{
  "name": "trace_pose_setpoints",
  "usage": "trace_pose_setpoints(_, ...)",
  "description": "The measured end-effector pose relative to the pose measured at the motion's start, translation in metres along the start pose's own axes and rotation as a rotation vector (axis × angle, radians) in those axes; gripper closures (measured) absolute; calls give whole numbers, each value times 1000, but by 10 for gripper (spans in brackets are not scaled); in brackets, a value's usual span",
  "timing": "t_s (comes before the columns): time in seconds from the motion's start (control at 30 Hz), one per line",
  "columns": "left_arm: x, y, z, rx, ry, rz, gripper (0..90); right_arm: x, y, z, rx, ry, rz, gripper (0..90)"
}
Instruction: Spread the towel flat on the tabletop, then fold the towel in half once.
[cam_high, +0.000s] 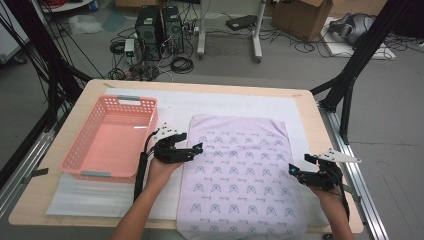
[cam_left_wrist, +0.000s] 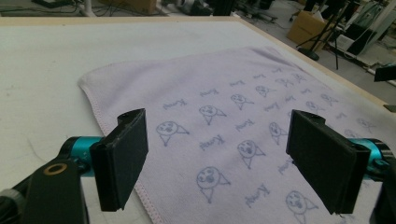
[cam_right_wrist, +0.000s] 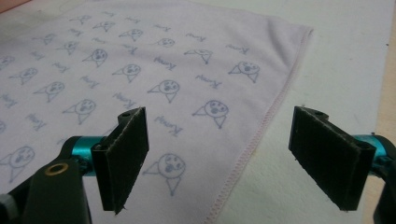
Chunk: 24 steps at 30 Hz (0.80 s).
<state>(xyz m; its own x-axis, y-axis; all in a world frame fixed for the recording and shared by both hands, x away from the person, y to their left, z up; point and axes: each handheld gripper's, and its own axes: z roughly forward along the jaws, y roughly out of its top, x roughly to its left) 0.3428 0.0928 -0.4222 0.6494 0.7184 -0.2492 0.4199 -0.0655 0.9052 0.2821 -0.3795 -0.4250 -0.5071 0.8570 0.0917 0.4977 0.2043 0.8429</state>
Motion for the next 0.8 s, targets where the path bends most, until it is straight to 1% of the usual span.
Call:
trace_pose_setpoints(0.1, -2, -2, -2, -5, 3, 5, 219, 1, 1, 1, -1, 2, 2, 189)
trace_pose_setpoints(0.27, -2, -3, -2, -5, 3, -1, 226, 4, 1, 2, 1, 1, -3, 187)
trace_pose_setpoints(0.37, -2, -3, -2, -1, 7, -5, 229, 3, 1, 3, -4, -5, 2, 187)
trace_pose_setpoints(0.47, -1, -3, -2, 0, 2, -11, 229, 4, 2, 4, -2, -8, 2, 187)
trace_pose_setpoints(0.5, -1, -3, -2, 3, -3, -12, 229, 4, 2, 4, 2, -7, 6, 187)
trace_pose_setpoints(0.53, 0, -4, -1, 9, -17, -29, 229, 4, 2, 4, 2, -8, 5, 187)
trace_pose_setpoints(0.57, 0, -4, -1, 17, -21, -27, 231, 4, 2, 5, 0, -11, 2, 187)
trace_pose_setpoints(0.6, 0, -4, 0, 24, -16, -21, 237, 4, 3, 6, 3, -14, 5, 187)
trace_pose_setpoints(0.7, 2, -5, 0, 37, -6, -25, 238, 4, 3, 8, 9, -18, 13, 187)
trace_pose_setpoints(0.8, 5, -6, 3, 53, 9, -25, 242, 3, 4, 13, 20, -21, 9, 187)
